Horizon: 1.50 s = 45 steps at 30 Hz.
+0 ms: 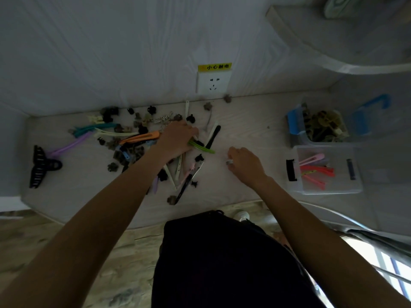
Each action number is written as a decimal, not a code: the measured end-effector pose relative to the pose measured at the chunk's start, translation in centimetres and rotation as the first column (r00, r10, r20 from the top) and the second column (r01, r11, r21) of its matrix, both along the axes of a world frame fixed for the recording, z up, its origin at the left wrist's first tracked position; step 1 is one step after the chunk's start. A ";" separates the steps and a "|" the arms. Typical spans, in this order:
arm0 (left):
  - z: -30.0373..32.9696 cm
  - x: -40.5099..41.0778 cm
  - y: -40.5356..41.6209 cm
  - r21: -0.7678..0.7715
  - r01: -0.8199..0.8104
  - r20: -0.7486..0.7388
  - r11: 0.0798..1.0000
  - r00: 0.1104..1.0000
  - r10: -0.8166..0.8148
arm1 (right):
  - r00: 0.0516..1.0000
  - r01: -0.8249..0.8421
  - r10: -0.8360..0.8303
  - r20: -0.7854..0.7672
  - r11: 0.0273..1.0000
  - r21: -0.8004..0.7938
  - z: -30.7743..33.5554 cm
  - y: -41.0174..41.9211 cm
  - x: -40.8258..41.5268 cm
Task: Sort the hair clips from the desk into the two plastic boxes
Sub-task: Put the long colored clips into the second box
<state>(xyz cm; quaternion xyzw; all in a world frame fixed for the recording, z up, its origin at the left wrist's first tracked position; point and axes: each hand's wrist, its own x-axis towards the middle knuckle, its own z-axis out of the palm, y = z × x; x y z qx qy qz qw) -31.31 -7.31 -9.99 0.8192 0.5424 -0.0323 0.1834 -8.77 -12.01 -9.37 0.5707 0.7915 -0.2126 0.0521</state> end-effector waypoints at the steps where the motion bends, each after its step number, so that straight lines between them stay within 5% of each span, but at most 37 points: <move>1: 0.1 0.0 0.0 0.000 0.033 -0.020 0.999 0.999 -0.033 | 0.999 0.037 -0.037 -0.010 0.999 0.004 0.1 0.3 0.3; 4: 0.4 -0.5 0.1 0.010 0.120 -0.024 0.993 0.993 -0.120 | 0.996 0.084 -0.079 -0.050 0.992 0.098 0.0 1.8 0.9; 11: 0.8 -2.1 0.1 0.189 0.146 0.056 0.971 0.986 -0.160 | 0.976 -0.217 0.217 0.029 0.940 0.263 0.4 6.6 -2.2; 16: 0.6 -1.9 0.5 0.148 0.101 0.008 0.984 0.995 -0.103 | 0.908 -0.412 0.385 0.168 0.894 0.175 -0.9 8.7 -3.4; 29: 0.1 1.1 2.0 0.038 0.107 -0.169 0.994 0.981 -0.099 | 0.975 -0.102 0.088 0.202 0.993 0.059 -0.5 7.6 -0.9; 36: 1.9 2.4 1.4 -0.018 -0.108 0.143 0.994 0.984 0.109 | 0.994 0.072 -0.071 0.086 0.997 -0.002 0.1 6.3 0.2; 41: 3.5 4.6 -1.0 -0.193 -0.307 0.422 0.932 0.831 0.362 | 0.833 0.426 -0.408 -0.373 0.904 -0.035 4.9 3.5 2.9; 45: 4.9 9.0 -3.6 -0.309 -0.270 0.552 0.912 0.730 0.403 | 0.843 0.452 -0.396 -0.364 0.888 0.082 9.8 -0.6 9.6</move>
